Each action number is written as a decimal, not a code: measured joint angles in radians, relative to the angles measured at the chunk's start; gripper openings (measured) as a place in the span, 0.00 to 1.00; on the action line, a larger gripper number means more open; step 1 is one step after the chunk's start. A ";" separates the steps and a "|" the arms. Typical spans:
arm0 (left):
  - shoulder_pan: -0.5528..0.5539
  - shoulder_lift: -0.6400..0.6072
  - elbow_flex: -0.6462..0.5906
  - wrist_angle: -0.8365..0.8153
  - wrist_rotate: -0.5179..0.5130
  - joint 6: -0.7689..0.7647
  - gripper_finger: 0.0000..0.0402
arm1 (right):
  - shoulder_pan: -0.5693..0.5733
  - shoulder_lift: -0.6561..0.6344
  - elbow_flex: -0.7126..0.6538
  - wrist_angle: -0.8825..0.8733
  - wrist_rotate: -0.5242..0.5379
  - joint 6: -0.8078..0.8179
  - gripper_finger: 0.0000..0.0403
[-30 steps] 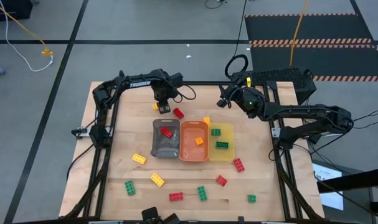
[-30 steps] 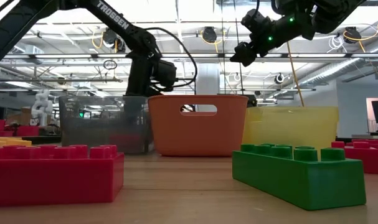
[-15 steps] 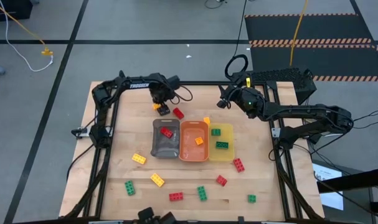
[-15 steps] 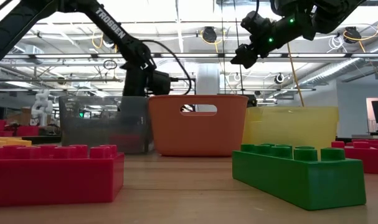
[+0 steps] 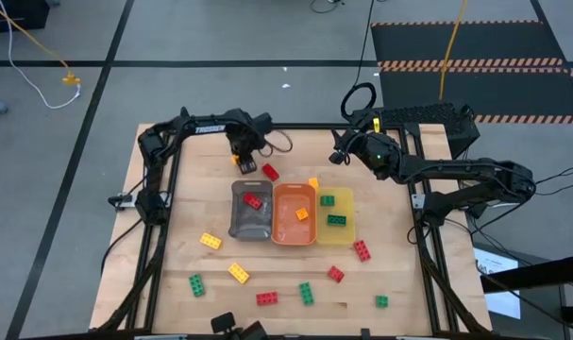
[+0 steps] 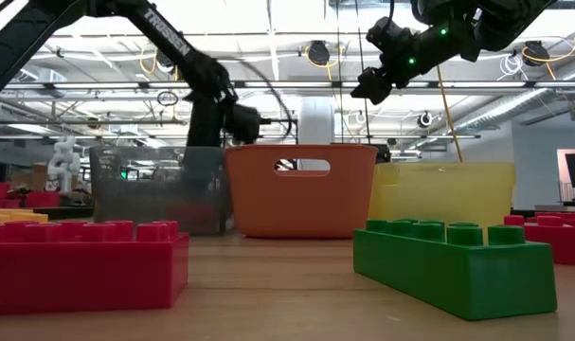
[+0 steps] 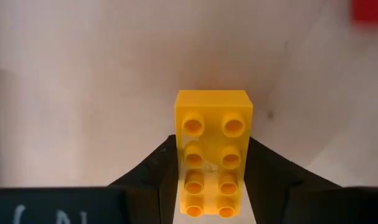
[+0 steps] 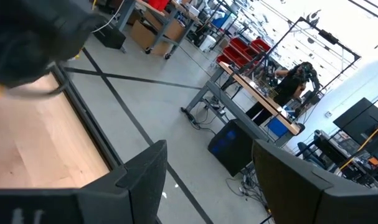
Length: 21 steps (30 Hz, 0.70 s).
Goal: Sort & place blocks by color
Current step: Put the yellow game piece into the orange bin
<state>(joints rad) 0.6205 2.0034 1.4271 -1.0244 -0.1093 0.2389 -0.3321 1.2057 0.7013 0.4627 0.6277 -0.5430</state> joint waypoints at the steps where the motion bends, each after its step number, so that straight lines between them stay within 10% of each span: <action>1: 0.001 -0.012 0.026 -0.008 -0.009 0.004 0.35 | 0.000 -0.002 0.000 -0.001 0.000 0.000 0.56; 12: -0.079 -0.172 0.200 -0.156 0.091 -0.110 0.35 | 0.000 -0.020 0.000 -0.028 0.003 0.000 0.56; 21: -0.348 -0.214 0.199 0.062 0.114 -0.147 0.35 | 0.000 -0.023 0.000 -0.019 0.005 -0.018 0.56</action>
<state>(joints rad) 0.2729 1.7895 1.6264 -0.9627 0.0051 0.0920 -0.3321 1.1826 0.7010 0.4432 0.6329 -0.5607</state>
